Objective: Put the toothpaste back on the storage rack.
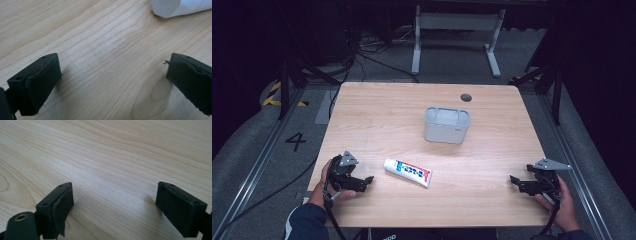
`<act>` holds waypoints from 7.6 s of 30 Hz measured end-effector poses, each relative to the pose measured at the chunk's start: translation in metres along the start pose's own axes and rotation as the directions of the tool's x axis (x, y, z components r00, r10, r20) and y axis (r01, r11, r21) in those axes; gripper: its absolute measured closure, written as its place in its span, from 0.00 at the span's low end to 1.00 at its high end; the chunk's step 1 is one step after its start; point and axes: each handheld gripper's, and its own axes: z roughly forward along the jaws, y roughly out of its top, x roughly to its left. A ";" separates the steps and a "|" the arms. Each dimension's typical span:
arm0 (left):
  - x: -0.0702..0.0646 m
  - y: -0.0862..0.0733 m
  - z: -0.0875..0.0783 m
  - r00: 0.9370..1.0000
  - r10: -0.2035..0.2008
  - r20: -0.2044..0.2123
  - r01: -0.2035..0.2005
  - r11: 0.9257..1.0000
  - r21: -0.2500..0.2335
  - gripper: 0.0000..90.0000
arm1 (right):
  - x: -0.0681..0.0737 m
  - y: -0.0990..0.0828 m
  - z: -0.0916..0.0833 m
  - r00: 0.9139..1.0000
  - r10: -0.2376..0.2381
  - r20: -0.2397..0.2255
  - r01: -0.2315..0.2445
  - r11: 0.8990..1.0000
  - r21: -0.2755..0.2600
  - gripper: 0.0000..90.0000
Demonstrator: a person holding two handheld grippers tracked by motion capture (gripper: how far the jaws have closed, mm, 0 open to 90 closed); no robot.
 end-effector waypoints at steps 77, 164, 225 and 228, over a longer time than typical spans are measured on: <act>-0.098 0.133 0.032 0.760 0.578 0.298 -0.645 0.730 0.227 0.26 | 0.000 0.000 0.001 1.000 0.002 -0.004 -0.002 1.000 0.005 0.17; -0.134 0.145 0.069 0.680 0.593 0.431 -0.721 0.645 0.251 0.55 | 0.000 0.001 0.001 1.000 0.001 -0.008 -0.001 1.000 0.001 0.17; -0.079 0.126 -0.012 0.875 0.438 0.206 -0.403 0.895 -0.191 0.72 | 0.000 0.000 0.000 1.000 0.002 -0.005 -0.002 1.000 0.004 0.17; -0.078 0.128 -0.013 0.876 0.434 0.211 -0.395 0.896 -0.205 0.72 | 0.000 0.000 0.000 1.000 0.002 -0.005 -0.002 1.000 0.004 0.17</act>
